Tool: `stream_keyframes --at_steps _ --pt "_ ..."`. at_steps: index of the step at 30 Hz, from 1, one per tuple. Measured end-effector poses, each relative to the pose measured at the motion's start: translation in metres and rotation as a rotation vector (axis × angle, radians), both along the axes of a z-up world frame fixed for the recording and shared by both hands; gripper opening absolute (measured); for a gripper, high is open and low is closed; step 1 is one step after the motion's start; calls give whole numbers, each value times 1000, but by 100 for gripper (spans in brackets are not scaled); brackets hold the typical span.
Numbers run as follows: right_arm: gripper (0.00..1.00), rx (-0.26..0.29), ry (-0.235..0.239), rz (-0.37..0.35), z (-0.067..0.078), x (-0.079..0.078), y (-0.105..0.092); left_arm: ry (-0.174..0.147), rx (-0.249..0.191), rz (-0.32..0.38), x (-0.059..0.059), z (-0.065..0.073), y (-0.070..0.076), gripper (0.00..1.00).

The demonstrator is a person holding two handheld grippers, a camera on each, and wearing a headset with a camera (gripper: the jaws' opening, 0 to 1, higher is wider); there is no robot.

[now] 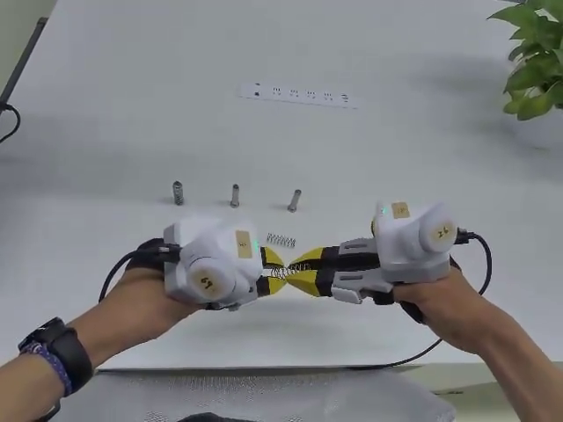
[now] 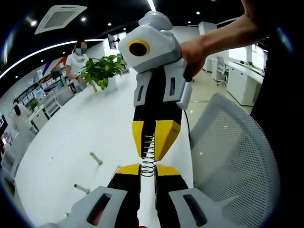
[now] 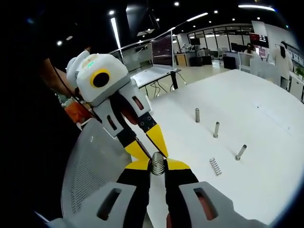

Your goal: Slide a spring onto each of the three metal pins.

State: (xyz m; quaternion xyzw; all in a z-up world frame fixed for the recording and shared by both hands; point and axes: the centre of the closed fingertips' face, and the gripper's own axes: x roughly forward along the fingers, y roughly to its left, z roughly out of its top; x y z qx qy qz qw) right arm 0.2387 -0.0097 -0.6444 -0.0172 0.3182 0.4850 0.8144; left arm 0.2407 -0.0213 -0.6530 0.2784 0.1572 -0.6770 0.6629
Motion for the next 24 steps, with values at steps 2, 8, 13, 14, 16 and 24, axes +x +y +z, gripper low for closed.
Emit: stream_keyframes --at_steps 2,8,13,14,16,24 --pt "9 -5 -2 0 0 0 0 -3 -6 3 0 0 -1 3" --pt "9 -9 -1 -7 0 0 -4 35 -19 23 2 0 0 9" --pt "9 -1 1 -16 1 -1 -6 46 -12 21 1 -2 2 14" --pt "9 -3 -1 -18 1 -1 -7 52 -14 24 1 -2 3 15" --pt "9 -3 -2 -23 1 -1 -8 78 -24 41 1 -1 5 16" --pt "9 -25 -4 -43 -2 4 -17 136 -56 128 12 1 20 22"
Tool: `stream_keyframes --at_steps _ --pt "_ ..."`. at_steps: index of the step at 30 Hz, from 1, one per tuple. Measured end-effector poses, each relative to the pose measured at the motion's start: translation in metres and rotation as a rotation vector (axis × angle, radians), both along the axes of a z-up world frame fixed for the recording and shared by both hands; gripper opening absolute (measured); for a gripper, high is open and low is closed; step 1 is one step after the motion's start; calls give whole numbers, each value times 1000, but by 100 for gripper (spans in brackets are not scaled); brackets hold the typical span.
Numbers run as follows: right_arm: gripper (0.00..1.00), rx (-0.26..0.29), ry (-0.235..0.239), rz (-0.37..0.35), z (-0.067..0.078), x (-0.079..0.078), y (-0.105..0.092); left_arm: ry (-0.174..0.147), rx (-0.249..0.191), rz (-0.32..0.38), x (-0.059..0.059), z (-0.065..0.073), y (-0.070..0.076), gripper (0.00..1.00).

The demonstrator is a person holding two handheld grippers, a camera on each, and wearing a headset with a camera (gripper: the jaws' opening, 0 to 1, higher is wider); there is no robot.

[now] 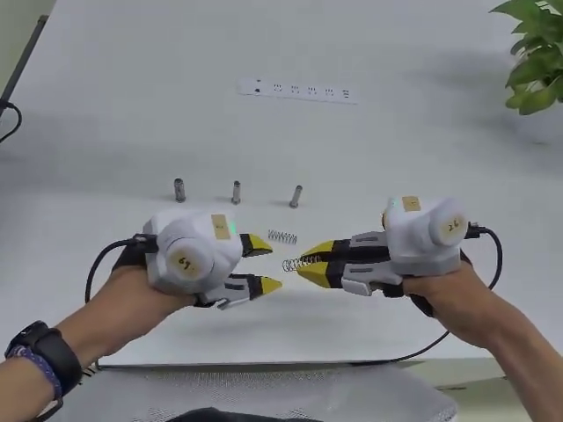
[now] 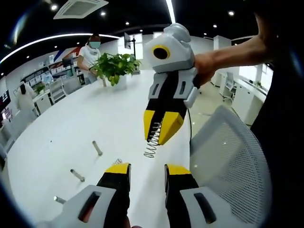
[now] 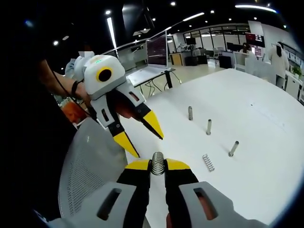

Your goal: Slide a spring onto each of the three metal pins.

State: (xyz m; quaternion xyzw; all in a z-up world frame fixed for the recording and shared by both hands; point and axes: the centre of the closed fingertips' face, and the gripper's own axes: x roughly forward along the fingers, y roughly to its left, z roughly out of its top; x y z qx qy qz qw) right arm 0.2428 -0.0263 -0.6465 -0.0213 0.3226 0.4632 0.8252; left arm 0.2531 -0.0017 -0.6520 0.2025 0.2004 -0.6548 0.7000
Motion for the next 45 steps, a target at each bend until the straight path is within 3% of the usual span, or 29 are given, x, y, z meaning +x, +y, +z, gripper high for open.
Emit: stream_keyframes --at_steps 7,12,35,45 --pt "9 -33 -3 -24 -5 9 -9 47 -16 92 10 -2 20 29" --pt "9 -75 1 -34 -11 16 -16 64 -22 154 19 -3 35 34" --pt "9 -151 11 -60 -18 47 -37 84 -35 358 49 3 104 49" --pt "9 -178 25 -40 -21 58 -35 79 -44 414 52 9 125 53"
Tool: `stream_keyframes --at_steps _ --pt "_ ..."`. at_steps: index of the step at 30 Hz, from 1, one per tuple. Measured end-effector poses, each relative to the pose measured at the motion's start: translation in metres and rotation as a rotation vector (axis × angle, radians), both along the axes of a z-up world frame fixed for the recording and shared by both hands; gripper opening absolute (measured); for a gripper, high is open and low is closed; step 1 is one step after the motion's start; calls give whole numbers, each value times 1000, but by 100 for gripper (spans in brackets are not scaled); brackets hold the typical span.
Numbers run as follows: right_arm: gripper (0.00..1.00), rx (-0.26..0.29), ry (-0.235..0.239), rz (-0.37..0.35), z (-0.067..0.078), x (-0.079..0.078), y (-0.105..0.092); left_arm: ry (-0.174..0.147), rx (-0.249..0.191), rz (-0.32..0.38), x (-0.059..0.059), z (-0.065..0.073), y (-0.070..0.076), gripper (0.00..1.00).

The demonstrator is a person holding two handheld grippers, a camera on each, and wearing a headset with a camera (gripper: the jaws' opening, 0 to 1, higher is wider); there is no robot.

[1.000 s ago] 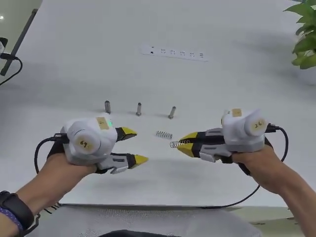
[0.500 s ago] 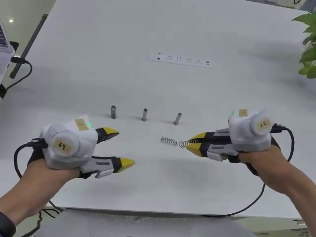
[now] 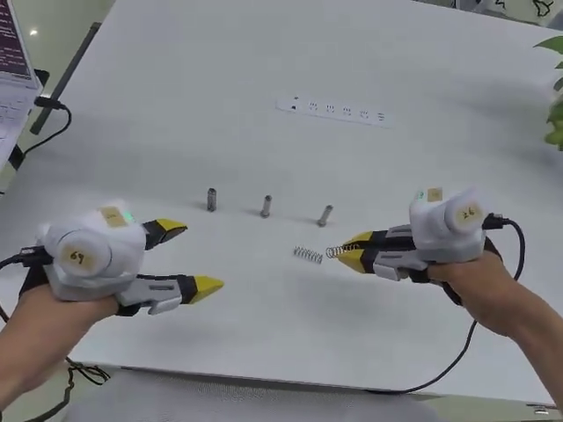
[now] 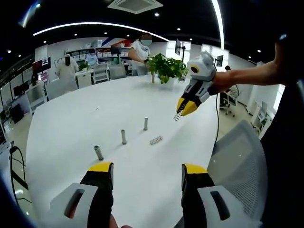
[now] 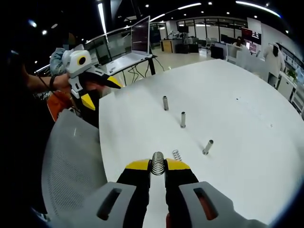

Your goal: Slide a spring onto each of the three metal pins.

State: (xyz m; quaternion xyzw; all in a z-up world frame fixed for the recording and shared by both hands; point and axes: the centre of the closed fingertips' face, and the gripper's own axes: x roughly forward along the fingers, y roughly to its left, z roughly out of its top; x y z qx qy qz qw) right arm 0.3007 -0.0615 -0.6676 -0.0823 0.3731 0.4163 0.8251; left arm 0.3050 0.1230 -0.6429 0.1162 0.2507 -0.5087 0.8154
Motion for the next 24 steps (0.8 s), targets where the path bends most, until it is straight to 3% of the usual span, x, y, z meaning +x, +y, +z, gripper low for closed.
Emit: stream_keyframes --at_steps 13,24 --pt "9 -16 11 27 -4 17 8 -6 -3 52 5 6 23 53" --pt "9 -43 19 49 -3 32 16 -7 -8 80 8 7 33 53"
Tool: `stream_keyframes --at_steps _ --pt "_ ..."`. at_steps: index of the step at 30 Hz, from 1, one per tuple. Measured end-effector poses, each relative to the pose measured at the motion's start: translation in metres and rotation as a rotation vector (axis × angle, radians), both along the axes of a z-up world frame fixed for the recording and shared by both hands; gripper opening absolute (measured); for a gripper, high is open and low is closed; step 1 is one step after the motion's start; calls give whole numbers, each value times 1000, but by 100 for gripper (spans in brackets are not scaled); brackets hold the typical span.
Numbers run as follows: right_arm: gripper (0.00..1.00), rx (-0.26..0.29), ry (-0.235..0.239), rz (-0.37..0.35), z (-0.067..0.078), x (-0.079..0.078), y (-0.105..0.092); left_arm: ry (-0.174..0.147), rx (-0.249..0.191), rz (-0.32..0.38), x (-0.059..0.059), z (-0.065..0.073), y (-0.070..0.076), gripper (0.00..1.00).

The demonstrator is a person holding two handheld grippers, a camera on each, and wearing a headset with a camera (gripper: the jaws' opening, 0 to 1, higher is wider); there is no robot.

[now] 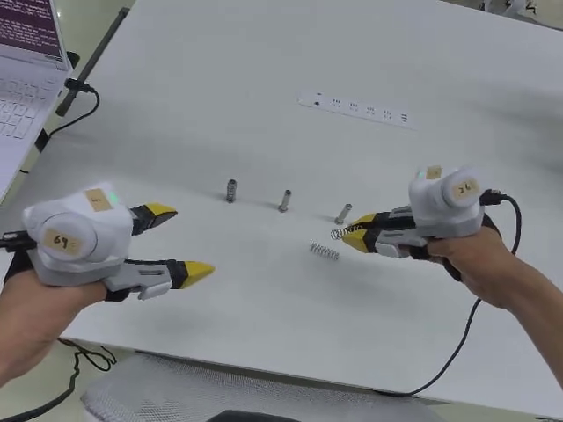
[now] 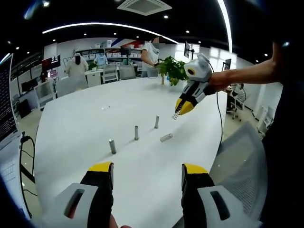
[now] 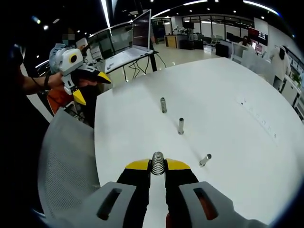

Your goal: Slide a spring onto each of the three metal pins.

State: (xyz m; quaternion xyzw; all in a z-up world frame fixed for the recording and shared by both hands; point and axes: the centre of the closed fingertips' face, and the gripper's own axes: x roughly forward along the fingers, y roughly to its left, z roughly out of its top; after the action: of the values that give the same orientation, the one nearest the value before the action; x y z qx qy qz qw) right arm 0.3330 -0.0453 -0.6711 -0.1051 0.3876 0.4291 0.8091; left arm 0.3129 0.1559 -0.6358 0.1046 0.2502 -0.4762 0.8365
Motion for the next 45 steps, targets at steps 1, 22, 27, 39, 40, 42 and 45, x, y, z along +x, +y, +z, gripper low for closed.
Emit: stream_keyframes --at_steps 1,22,27,39,40,42,45 --pt "9 -4 0 2 0 2 1 1 -1 2 0 0 1 53" --pt "9 -51 23 39 -9 49 16 0 -15 46 7 3 14 53" --pt "9 -61 29 46 -12 59 18 0 -15 53 7 3 16 53" --pt "9 -117 36 68 -21 84 24 0 -23 65 9 4 21 53" --pt "9 -121 38 70 -21 86 26 0 -22 66 9 4 21 53" --pt "9 -128 36 75 -22 89 28 2 -25 68 9 4 21 53" --pt "9 -142 36 90 -24 93 32 8 -30 77 10 3 24 53"
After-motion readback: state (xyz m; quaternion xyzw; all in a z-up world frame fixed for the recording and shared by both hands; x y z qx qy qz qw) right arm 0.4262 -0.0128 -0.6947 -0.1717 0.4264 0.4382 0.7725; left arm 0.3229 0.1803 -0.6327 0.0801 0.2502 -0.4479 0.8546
